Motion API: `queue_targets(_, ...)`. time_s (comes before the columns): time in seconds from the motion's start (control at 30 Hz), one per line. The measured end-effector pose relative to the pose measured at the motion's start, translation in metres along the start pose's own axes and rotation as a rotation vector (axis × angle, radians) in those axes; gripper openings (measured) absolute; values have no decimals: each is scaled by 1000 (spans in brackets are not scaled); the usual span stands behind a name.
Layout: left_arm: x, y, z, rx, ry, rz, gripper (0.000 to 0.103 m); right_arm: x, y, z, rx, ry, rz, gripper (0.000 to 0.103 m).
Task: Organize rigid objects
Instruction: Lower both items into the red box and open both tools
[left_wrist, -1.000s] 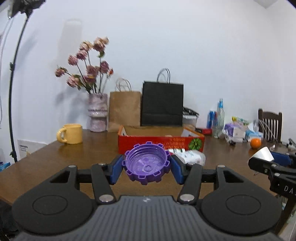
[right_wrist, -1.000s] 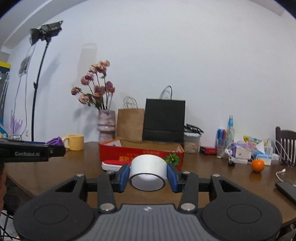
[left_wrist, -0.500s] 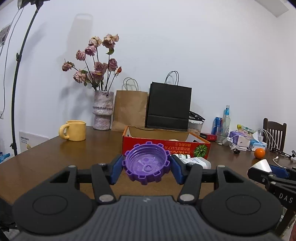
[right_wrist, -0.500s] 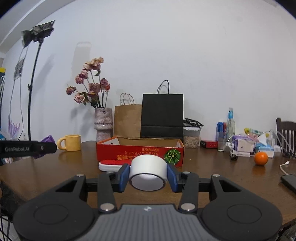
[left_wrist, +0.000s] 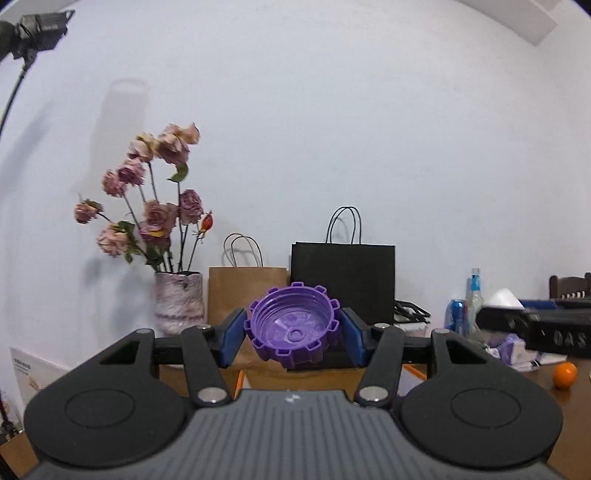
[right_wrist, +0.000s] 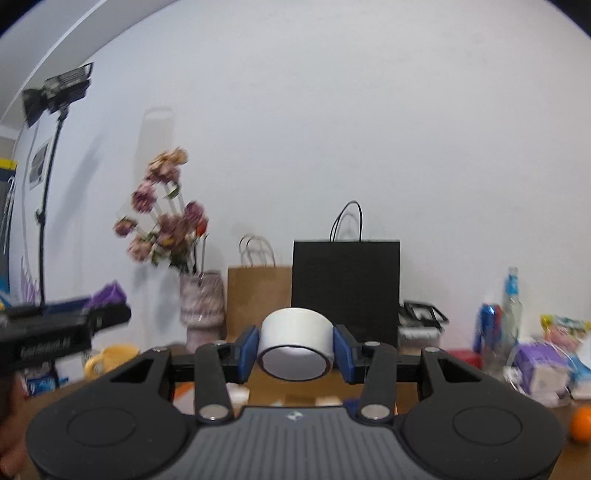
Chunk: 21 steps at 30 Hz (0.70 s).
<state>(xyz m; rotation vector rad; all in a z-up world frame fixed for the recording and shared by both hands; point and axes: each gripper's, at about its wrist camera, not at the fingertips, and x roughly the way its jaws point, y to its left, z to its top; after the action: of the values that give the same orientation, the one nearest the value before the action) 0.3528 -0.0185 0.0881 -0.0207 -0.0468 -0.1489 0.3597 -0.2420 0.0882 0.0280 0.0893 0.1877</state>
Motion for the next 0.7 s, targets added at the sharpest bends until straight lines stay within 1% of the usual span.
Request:
queue_targets(0.07, 29, 1, 5, 12, -5, -7, 56, 35, -8, 13, 23, 17, 5, 43)
queue_targets(0.13, 56, 6, 8, 0, 7, -16, 56, 69, -15, 20, 57, 45, 18, 43)
queue_targets(0.2, 88, 14, 8, -37, 49, -40, 56, 98, -19, 21, 63, 76, 35, 43)
queue_targets(0.27, 128, 21, 6, -55, 149, -50, 56, 139, -22, 22, 52, 157, 48, 43)
queue_targets(0.33, 177, 25, -4, -54, 294, -69, 56, 186, -28, 18, 59, 294, 86, 43)
queue_targets(0.37, 202, 26, -12, -44, 374, -66, 56, 211, -34, 15, 82, 373, 110, 43)
queue_targets(0.4, 228, 27, -22, -32, 458, -59, 56, 244, -42, 8, 121, 476, 148, 43)
queue_targets(0.47, 271, 27, -44, -21, 597, -83, 56, 288, -56, -9, 193, 603, 153, 43)
queue_targets(0.5, 287, 28, -54, -38, 641, -68, 56, 309, -61, -19, 222, 662, 144, 43)
queue_targets(0.53, 299, 28, -62, -49, 678, -70, 56, 326, -67, -28, 266, 710, 136, 43)
queue_targets(0.57, 310, 26, -70, -53, 721, -90, 57, 340, -71, -36, 304, 750, 132, 45)
queue_targets(0.6, 317, 24, -76, -47, 754, -104, 61, 348, -72, -41, 321, 771, 127, 45)
queue_targets(0.63, 324, 23, -81, -43, 771, -101, 66, 356, -72, -47, 329, 780, 109, 53)
queue_targets(0.67, 327, 21, -85, -43, 763, -78, 78, 361, -70, -50, 319, 783, 90, 62)
queue_targets(0.7, 327, 20, -87, -39, 746, -71, 81, 365, -68, -52, 306, 785, 76, 64)
